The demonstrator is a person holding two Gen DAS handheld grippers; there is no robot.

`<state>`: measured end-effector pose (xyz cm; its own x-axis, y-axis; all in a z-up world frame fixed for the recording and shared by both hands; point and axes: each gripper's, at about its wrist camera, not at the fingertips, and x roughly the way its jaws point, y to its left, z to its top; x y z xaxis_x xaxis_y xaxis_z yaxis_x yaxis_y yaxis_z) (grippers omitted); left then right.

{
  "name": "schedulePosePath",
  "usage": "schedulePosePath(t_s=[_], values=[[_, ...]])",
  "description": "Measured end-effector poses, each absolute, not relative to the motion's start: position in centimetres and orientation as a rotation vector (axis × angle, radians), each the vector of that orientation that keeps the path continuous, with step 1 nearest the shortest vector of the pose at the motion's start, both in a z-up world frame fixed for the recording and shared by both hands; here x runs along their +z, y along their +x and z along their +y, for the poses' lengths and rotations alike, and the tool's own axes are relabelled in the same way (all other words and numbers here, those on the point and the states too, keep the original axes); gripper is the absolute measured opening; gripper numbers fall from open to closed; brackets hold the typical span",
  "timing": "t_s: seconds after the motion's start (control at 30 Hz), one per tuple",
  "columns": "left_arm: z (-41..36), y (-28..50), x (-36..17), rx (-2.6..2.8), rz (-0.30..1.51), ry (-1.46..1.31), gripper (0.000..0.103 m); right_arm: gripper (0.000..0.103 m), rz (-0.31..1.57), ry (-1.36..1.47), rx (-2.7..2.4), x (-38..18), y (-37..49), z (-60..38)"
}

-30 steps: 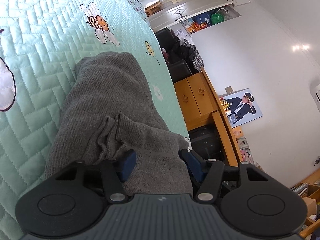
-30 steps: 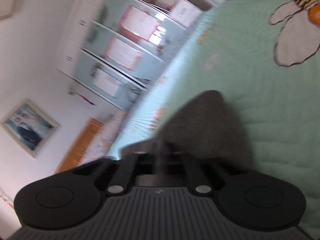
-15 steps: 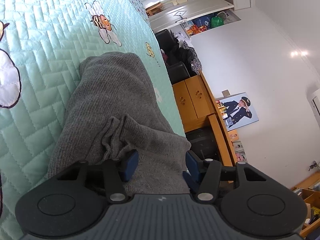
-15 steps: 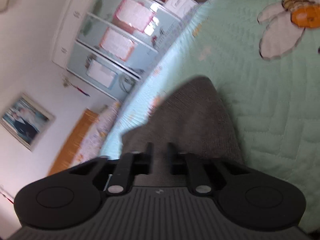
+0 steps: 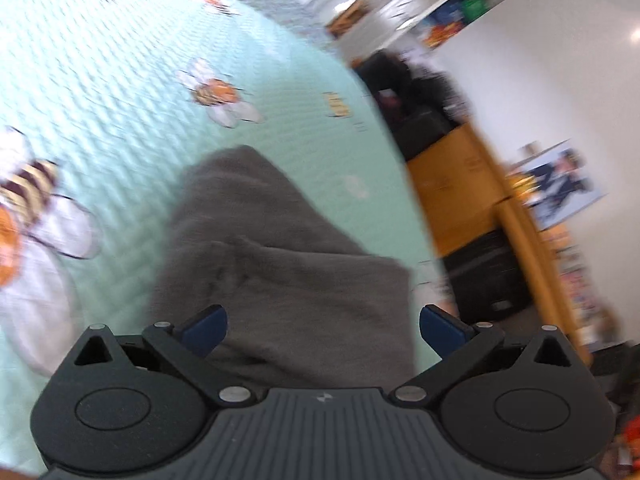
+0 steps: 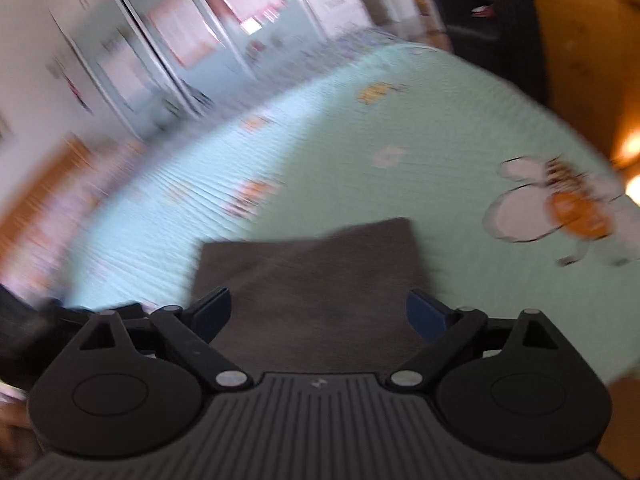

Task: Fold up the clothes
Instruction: 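Pull both open grippers back from the folded sweater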

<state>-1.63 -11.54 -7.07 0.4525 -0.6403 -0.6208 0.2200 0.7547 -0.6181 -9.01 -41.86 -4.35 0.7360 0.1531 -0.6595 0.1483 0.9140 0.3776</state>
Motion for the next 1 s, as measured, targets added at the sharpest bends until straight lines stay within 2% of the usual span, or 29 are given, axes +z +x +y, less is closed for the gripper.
schedulePosePath(t_s=[0.17,0.4,0.53,0.63,1.0], values=[[-13.7,-1.8,-5.4,-0.44,1.12,-0.312,0.102,0.099,0.942,0.284,-0.115,-3.8,-7.5,-40.1],[-15.7,-3.4,-5.5,-0.428,1.215,-0.192,0.102,0.099,1.1,0.084,-0.196,-3.6,-6.1,-37.8],[-16.2,-4.4,-5.5,-0.425,1.255,-0.165,0.102,0.099,1.133,0.117,-0.16,-4.1,-6.4,-37.2],[-16.8,-4.4,-6.2,-0.435,1.355,-0.131,0.102,0.099,1.151,0.134,-0.15,-4.3,-7.4,-36.8],[-15.8,-5.6,-6.4,-0.439,1.372,-0.118,0.102,0.099,1.175,0.125,-0.106,-5.0,-9.0,-35.1]])
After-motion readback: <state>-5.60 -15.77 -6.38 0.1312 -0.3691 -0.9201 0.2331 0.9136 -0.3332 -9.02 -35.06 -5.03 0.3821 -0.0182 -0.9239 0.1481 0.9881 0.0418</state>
